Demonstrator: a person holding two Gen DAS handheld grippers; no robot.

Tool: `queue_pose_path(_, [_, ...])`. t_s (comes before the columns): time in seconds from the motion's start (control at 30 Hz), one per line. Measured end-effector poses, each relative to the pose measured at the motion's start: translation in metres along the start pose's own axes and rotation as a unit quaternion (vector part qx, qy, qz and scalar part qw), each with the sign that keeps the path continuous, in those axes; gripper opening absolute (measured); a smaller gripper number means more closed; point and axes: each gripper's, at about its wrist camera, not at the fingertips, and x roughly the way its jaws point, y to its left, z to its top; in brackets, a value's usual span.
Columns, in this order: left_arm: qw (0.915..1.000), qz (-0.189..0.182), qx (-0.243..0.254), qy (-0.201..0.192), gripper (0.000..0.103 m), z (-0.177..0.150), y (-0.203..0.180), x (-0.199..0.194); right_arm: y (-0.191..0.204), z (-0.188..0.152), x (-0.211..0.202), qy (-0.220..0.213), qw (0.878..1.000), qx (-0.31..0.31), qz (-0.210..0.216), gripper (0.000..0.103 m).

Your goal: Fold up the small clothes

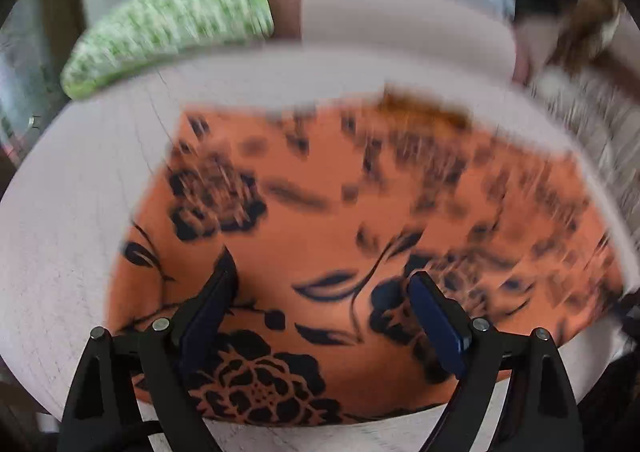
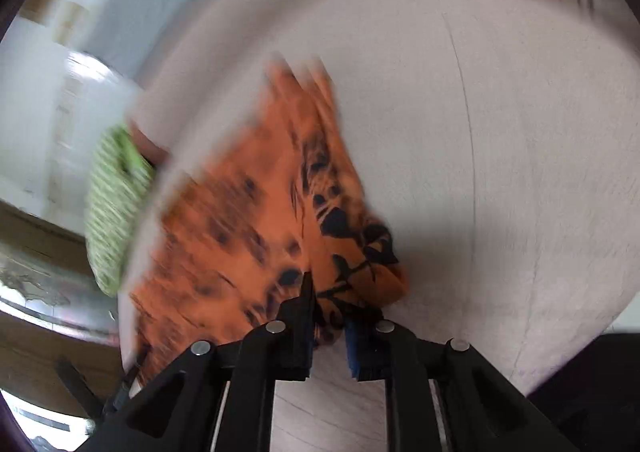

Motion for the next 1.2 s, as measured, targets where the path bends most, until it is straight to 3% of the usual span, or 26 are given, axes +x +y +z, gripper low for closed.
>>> queue_pose_path(0.1, [0.9997, 0.006, 0.015, -0.018, 0.090, -0.001, -0.002, -0.001, 0.008, 0.007, -0.030, -0.032, 0.999, -0.026, -0.010, 0.046])
queue_pose_path(0.17, [0.9997, 0.000, 0.009, -0.024, 0.090, 0.000, -0.001, 0.000, 0.016, 0.016, -0.050, -0.061, 0.997, -0.051, -0.017, 0.057])
queue_pose_path(0.27, [0.9994, -0.002, 0.014, -0.033, 0.094, -0.003, -0.001, 0.004, 0.029, 0.050, -0.053, -0.064, 0.994, -0.089, 0.004, 0.058])
queue_pose_path(0.33, [0.9990, -0.002, 0.021, -0.039, 0.096, -0.007, -0.001, 0.003, 0.039, 0.080, -0.035, -0.053, 0.993, -0.109, 0.000, 0.065])
queue_pose_path(0.57, [0.9981, -0.007, 0.031, -0.053, 0.100, -0.009, -0.003, 0.003, 0.041, 0.162, 0.071, 0.050, 0.991, -0.119, -0.021, 0.063])
queue_pose_path(0.63, [0.9979, -0.008, 0.033, -0.055, 0.101, -0.009, -0.003, 0.004, 0.059, 0.162, 0.074, 0.052, 0.986, -0.159, -0.018, 0.022])
queue_pose_path(0.67, [0.9978, -0.008, 0.033, -0.056, 0.101, -0.008, -0.003, 0.004, 0.066, 0.160, 0.067, 0.037, 0.984, -0.171, -0.022, 0.016])
queue_pose_path(0.77, [0.9976, -0.009, 0.036, -0.059, 0.102, -0.008, -0.003, 0.005, 0.089, 0.151, 0.040, -0.043, 0.975, -0.214, -0.032, 0.015])
queue_pose_path(0.8, [0.9975, -0.007, 0.036, -0.059, 0.103, -0.008, -0.004, 0.005, 0.083, 0.151, 0.050, -0.035, 0.975, -0.211, -0.052, 0.015])
queue_pose_path(0.83, [0.9975, -0.005, 0.037, -0.059, 0.103, -0.008, -0.005, 0.006, 0.063, 0.155, 0.078, 0.017, 0.981, -0.181, -0.074, 0.016])
queue_pose_path(0.87, [0.9975, -0.005, 0.039, -0.058, 0.103, -0.007, -0.006, 0.006, 0.053, 0.156, 0.086, 0.023, 0.984, -0.166, -0.068, 0.022])
queue_pose_path(0.93, [0.9975, -0.012, 0.039, -0.058, 0.103, -0.007, -0.003, 0.004, 0.053, 0.156, 0.067, -0.009, 0.988, -0.148, -0.037, 0.029])
queue_pose_path(1.03, [0.9977, -0.026, 0.026, -0.057, 0.103, -0.006, 0.002, -0.002, 0.074, 0.145, 0.040, -0.044, 0.978, -0.187, -0.077, 0.032])
queue_pose_path(1.07, [0.9975, -0.034, 0.016, -0.059, 0.103, -0.005, 0.005, -0.007, 0.085, 0.139, 0.027, -0.058, 0.974, -0.208, -0.073, 0.031])
queue_pose_path(1.17, [0.9949, -0.058, -0.022, -0.079, 0.103, -0.003, 0.020, -0.031, 0.114, 0.108, -0.006, -0.071, 0.965, -0.249, -0.039, 0.032])
queue_pose_path(1.2, [0.9935, -0.061, -0.037, -0.089, 0.103, -0.004, 0.029, -0.043, 0.119, 0.097, -0.012, -0.062, 0.965, -0.253, -0.017, 0.039])
